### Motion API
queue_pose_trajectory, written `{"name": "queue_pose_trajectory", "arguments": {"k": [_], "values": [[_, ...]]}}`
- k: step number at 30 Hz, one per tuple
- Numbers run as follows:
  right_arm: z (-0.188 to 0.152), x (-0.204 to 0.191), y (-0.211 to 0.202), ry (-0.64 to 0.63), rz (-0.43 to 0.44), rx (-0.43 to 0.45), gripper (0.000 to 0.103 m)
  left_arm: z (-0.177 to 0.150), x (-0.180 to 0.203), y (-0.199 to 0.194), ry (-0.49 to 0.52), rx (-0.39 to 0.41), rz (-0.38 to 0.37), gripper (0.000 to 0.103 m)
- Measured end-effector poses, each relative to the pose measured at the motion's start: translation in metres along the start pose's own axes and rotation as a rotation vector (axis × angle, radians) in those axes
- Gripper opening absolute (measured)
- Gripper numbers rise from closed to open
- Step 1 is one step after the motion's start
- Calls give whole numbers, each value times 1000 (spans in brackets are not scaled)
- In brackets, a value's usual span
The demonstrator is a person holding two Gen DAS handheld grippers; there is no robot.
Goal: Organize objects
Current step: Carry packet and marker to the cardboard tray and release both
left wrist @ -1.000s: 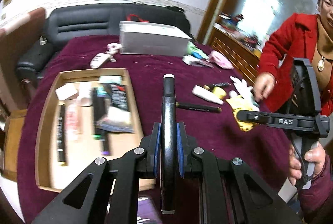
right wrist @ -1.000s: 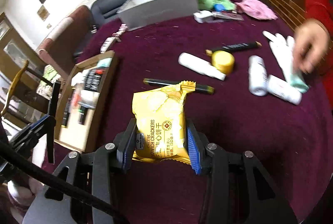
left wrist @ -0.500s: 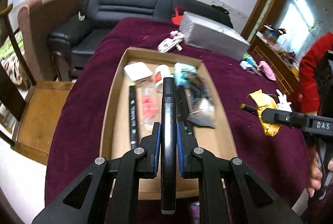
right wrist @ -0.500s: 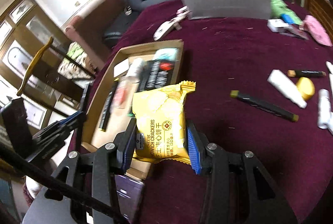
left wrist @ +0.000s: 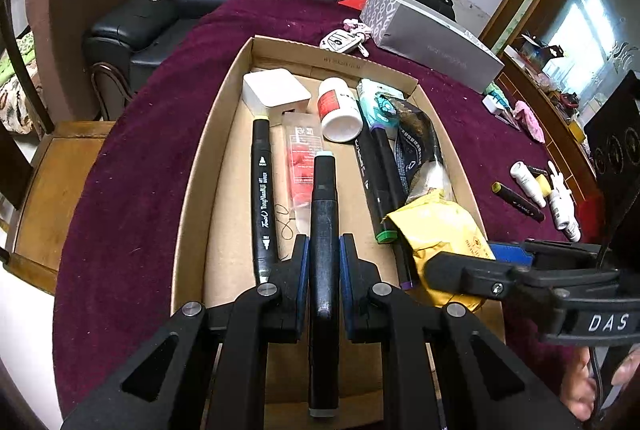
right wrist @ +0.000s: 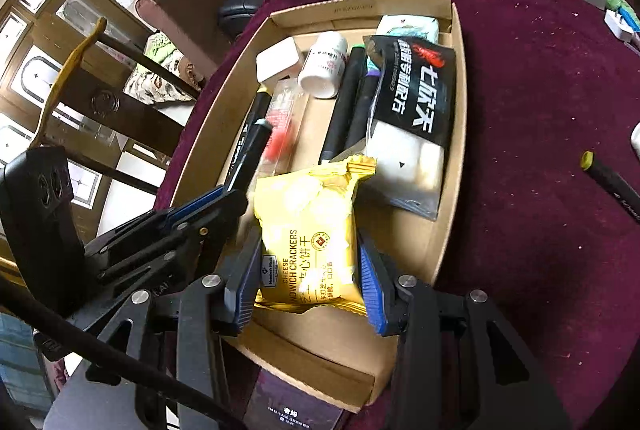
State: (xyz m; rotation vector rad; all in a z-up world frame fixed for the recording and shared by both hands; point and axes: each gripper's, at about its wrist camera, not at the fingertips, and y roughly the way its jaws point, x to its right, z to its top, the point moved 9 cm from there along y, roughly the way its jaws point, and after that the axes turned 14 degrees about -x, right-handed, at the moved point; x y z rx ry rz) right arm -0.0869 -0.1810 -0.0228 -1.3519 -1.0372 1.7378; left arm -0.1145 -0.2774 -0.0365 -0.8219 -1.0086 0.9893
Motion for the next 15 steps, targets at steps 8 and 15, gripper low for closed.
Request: {"name": "queue_pose_trajectory", "arguments": {"k": [8, 15], "values": [[-2, -6, 13, -18, -12, -23, 43, 0, -8, 7, -23, -11, 16, 12], [-4, -9, 19, -33, -28, -27, 43, 4, -12, 2, -52, 18, 12, 12]]}}
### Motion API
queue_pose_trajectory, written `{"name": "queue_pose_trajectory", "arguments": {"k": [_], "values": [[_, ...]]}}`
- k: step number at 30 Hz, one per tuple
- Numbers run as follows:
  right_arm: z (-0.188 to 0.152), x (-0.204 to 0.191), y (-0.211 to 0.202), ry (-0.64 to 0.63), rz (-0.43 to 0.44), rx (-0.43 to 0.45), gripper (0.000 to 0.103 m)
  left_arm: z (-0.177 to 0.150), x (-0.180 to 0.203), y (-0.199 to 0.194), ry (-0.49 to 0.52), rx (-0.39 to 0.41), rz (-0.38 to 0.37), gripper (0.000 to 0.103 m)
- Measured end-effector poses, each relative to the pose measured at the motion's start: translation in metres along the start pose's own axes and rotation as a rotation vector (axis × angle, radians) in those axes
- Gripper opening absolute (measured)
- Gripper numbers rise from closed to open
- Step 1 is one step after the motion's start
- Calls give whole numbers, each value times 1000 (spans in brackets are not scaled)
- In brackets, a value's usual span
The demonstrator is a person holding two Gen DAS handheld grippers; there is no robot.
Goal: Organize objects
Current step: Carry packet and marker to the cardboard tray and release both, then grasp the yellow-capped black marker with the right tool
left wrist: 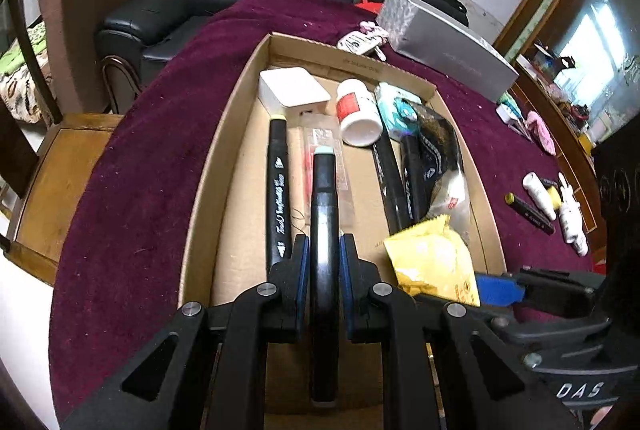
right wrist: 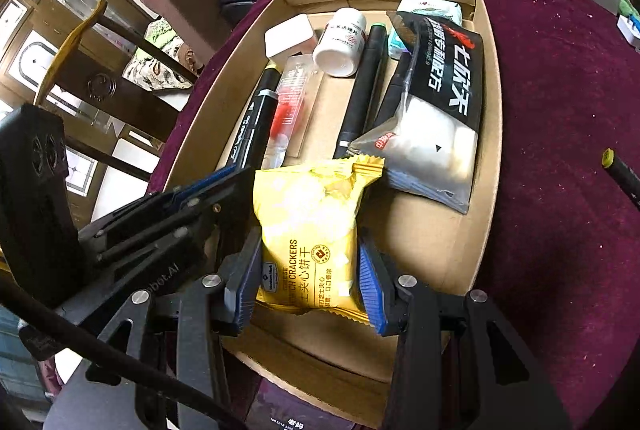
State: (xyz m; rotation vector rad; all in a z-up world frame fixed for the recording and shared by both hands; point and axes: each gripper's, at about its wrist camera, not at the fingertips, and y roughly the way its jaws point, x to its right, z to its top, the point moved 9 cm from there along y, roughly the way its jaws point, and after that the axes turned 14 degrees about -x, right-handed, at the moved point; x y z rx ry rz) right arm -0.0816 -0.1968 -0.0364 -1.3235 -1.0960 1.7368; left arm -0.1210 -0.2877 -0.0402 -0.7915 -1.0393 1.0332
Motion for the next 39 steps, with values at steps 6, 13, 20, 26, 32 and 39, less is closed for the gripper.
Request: {"name": "queue_pose_trajectory", "arguments": {"k": [6, 13, 20, 26, 32, 39], "values": [[-1, -4, 0, -9, 15, 0, 45, 3, -4, -16, -22, 53, 16, 34], [-2, -5, -10, -18, 14, 37, 48, 2, -4, -44, -39, 112, 14, 49], [-7, 1, -26, 0, 38, 68, 48, -2, 1, -66, -49, 151, -1, 53], [-18, 10, -46, 11, 55, 99, 48, -12, 16, -75, -64, 139, -52, 55], [-34, 60, -84, 52, 5, 173, 52, -23, 64, -92, -28, 150, -149, 59], [-40, 175, -128, 228, -119, 252, 52, -41, 146, -87, 71, 117, -242, 64]]}}
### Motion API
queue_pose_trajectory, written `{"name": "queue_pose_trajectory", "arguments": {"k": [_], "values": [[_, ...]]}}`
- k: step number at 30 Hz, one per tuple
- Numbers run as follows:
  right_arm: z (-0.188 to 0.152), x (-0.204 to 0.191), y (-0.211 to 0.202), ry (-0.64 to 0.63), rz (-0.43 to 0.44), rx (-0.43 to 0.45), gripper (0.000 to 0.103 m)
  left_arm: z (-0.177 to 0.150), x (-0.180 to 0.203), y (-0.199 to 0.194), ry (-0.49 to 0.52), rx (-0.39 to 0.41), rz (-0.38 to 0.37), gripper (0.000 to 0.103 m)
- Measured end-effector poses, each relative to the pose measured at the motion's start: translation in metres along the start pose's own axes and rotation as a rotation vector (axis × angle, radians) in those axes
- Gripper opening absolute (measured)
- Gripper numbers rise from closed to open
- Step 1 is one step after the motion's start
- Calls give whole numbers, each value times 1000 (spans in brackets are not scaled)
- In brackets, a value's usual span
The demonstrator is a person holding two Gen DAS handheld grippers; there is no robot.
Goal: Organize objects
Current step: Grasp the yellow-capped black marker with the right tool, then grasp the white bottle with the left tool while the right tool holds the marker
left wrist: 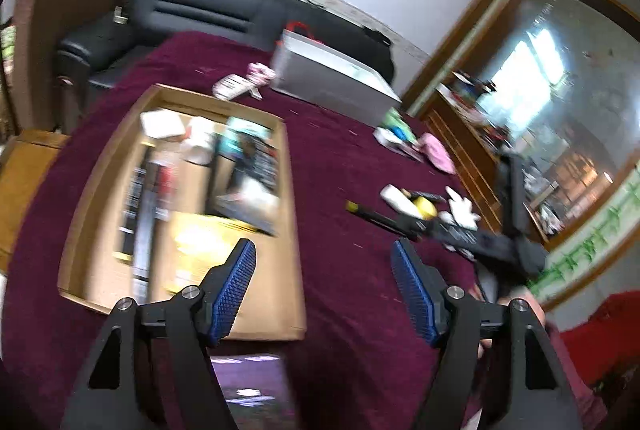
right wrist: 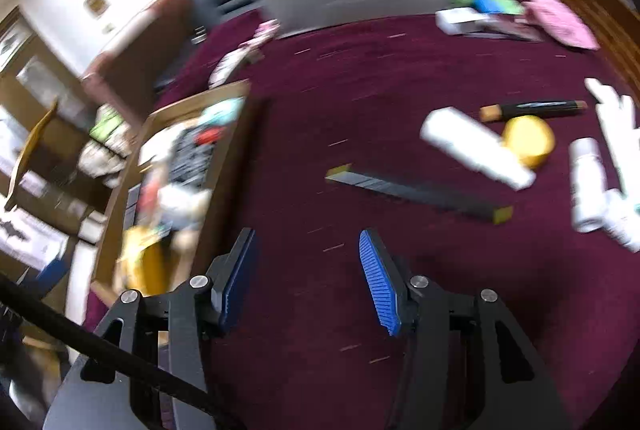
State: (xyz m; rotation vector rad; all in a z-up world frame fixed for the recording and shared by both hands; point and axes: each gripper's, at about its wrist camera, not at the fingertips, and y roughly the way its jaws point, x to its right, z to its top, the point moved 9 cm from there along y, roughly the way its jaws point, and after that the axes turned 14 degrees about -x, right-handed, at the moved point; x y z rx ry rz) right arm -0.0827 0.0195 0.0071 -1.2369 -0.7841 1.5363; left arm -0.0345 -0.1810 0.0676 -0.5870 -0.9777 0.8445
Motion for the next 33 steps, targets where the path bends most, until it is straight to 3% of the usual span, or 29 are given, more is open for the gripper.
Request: {"name": "queue_pose_trajectory", "arguments": {"k": [4, 8, 14, 17, 22, 28, 33], "values": [[19, 32, 8, 31, -3, -33, 51, -11, 30, 29, 29, -62, -8, 64], [33, 40, 25, -36, -87, -50, 51, -19, 40, 43, 31, -97, 3, 64], [38, 40, 53, -171, -199, -109, 51, -15, 22, 27, -19, -71, 31, 64], [36, 41, 65, -197, -209, -147, 51, -11, 5, 10, -43, -38, 56, 64], [28, 50, 66, -153, -254, -163, 17, -9, -25, -16, -90, 12, 84, 64], [15, 61, 56, -47, -185, -190, 13, -9, -44, -19, -136, 20, 67, 64], [-12, 66, 42, -30, -189, -194, 12, -10, -23, 4, -92, -25, 38, 64]]}}
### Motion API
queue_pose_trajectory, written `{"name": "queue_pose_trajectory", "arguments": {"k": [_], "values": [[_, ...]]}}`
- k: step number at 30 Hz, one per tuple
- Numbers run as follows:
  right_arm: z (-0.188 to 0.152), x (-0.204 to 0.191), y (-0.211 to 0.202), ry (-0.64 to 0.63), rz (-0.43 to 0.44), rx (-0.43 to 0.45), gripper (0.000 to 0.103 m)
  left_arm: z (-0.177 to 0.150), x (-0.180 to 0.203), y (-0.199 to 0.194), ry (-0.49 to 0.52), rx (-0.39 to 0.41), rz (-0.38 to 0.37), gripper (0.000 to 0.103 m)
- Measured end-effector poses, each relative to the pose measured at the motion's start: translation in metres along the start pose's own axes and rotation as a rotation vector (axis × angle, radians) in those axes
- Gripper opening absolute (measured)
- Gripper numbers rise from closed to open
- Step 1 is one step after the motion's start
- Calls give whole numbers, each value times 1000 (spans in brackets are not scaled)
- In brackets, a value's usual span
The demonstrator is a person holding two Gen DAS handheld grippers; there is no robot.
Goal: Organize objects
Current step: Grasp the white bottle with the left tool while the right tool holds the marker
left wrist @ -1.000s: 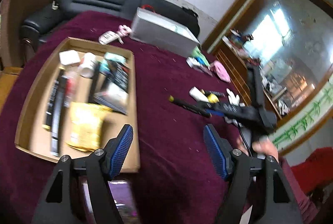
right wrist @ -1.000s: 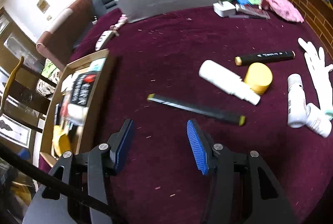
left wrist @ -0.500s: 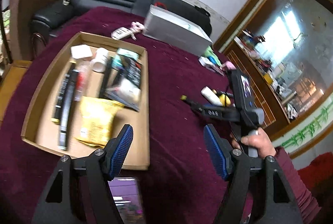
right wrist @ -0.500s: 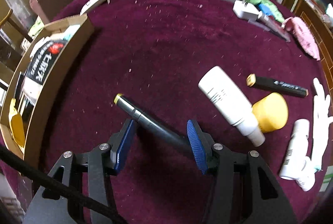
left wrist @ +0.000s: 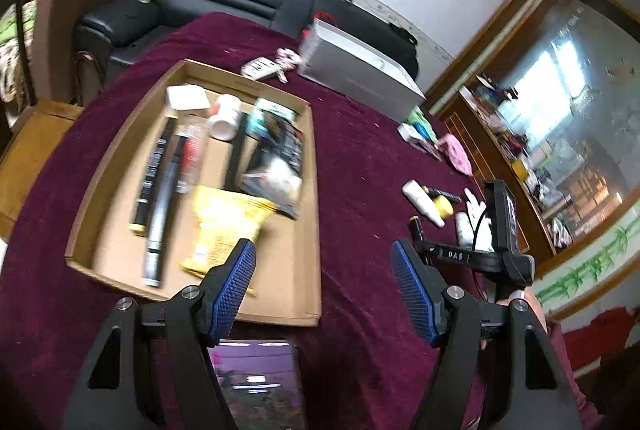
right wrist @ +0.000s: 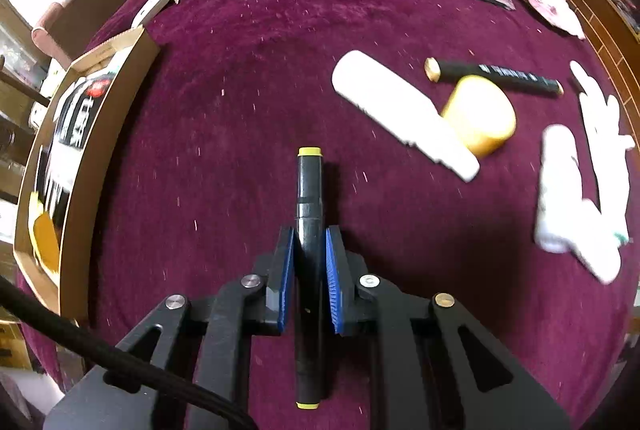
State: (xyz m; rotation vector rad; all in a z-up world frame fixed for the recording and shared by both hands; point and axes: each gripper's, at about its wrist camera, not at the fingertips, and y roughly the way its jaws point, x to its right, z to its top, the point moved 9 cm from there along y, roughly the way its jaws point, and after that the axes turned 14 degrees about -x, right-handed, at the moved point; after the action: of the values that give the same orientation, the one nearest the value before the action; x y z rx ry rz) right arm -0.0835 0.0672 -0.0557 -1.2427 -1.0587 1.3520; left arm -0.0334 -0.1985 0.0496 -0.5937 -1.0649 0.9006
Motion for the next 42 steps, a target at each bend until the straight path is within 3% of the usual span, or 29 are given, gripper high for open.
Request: {"name": "queue_pose_trajectory", "arguments": {"k": [10, 13, 21, 26, 33, 39, 42], "values": [[-68, 50, -14, 79, 8, 43, 12, 13, 104, 84, 141, -112, -24, 64], [-77, 61, -14, 94, 44, 58, 13, 26, 125, 116, 116, -131, -19, 64], [-85, 72, -18, 99, 139, 102, 13, 70, 142, 213, -17, -127, 151, 64], [-88, 76, -19, 96, 207, 115, 13, 84, 143, 241, -66, -109, 238, 64], [-90, 77, -21, 88, 267, 122, 13, 93, 160, 257, 9, -70, 360, 64], [-94, 79, -23, 91, 290, 127, 13, 102, 168, 264, 65, -41, 426, 73], [-95, 80, -24, 95, 295, 129, 13, 100, 175, 275, 96, -83, 426, 73]]}}
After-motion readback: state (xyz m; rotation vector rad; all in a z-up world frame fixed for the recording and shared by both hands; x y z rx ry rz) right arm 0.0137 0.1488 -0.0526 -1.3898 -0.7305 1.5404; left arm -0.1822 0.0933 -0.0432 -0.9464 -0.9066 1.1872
